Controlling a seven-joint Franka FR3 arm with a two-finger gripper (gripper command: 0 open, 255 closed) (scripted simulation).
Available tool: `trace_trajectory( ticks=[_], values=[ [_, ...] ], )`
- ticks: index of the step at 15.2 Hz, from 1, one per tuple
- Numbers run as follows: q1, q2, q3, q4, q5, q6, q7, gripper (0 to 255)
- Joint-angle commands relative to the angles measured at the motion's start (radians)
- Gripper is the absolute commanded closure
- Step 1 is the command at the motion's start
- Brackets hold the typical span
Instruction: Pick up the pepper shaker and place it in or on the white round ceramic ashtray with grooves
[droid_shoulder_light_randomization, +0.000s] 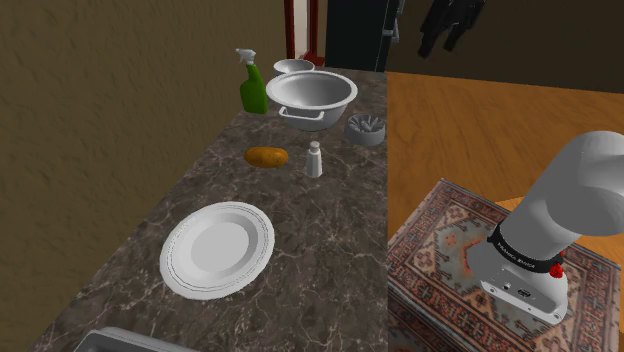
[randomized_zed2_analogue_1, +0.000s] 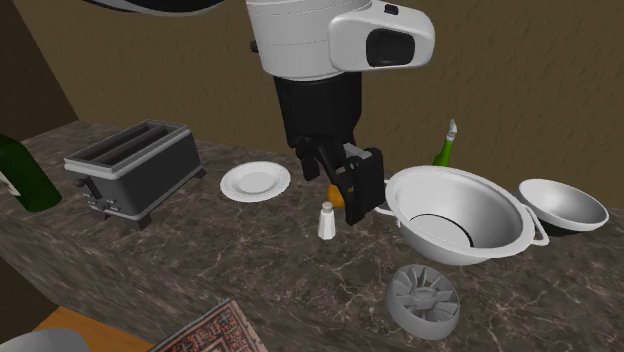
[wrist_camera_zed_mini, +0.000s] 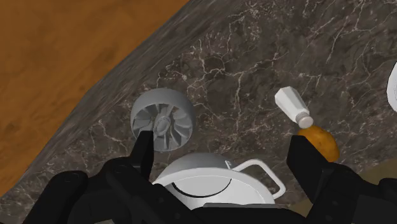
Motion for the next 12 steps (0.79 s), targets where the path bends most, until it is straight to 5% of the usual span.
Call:
trace_trajectory(
  ticks=[1,12],
  values=[
    [0.000,0.000,0.000,0.000,0.000,0.000,0.000,0],
    [0.069,0.271,0.110,-0.045,0.010,0.301,0.035,0]
  ],
)
